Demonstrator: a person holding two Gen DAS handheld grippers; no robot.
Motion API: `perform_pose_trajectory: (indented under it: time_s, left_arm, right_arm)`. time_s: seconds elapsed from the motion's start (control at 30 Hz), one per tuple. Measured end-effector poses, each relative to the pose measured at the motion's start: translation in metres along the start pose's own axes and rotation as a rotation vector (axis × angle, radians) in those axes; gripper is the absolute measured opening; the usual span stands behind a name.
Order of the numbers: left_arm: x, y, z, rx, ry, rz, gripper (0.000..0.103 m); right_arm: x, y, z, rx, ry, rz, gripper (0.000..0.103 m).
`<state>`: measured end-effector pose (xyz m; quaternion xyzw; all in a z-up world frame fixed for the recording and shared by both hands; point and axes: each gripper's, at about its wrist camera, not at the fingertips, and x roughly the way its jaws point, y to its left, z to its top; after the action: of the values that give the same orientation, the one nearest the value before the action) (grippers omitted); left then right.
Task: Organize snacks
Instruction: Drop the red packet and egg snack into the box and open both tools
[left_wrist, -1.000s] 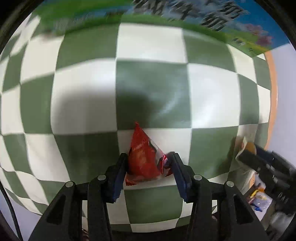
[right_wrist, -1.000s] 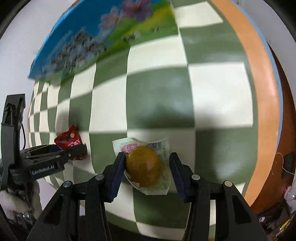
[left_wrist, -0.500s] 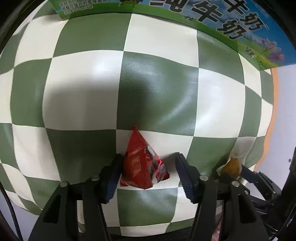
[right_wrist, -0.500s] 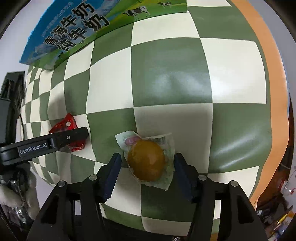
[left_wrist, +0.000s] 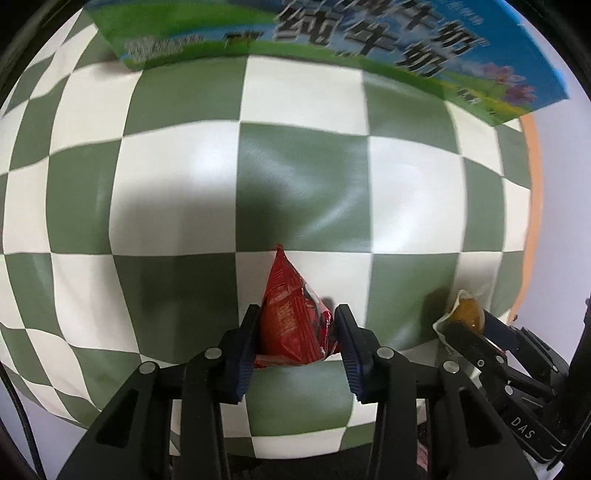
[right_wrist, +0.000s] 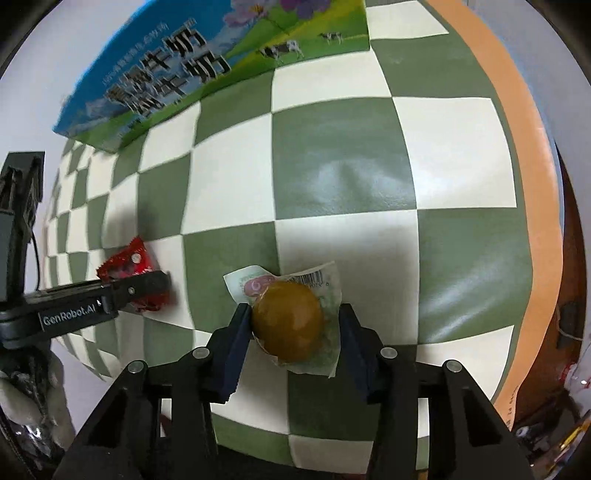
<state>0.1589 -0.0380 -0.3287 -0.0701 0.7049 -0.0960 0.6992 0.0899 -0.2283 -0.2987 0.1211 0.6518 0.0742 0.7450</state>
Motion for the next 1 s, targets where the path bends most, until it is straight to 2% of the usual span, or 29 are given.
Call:
perform_pose_trajectory:
  time_s: [0.1,0.27,0.53,0.67,0.8,1.0]
  left_arm:
    - [-0.010,-0.016,-0.003,0.018,-0.020,-0.013,0.038]
    - [-0.047,-0.022,0.000,0.048,-0.063,-0.051,0.037]
    - [-0.121,-0.045,0.031,0.109,-0.186,-0.123,0.037]
    - [-0.157,-0.049,0.068,0.149,-0.239,-0.124,0.037]
    - [-0.182,-0.056,0.119,0.184,-0.286,-0.079,0.038]
    - [-0.174,-0.048,0.200,0.166,-0.248,-0.032,0.038]
  right_arm:
    - [-0.014,0.006,0.003,0.007,-0.024,0.034,0.050]
    - [-0.045,0.010,0.014,0.004,-0.070,0.088,0.050]
    - [-0.104,0.029,0.053,-0.024,-0.184,0.158,0.049]
    - [-0.134,0.031,0.087,-0.037,-0.244,0.188,0.049]
    - [-0.154,0.036,0.134,-0.065,-0.303,0.162,0.049]
    - [-0.151,0.043,0.217,-0.078,-0.336,0.094,0.049]
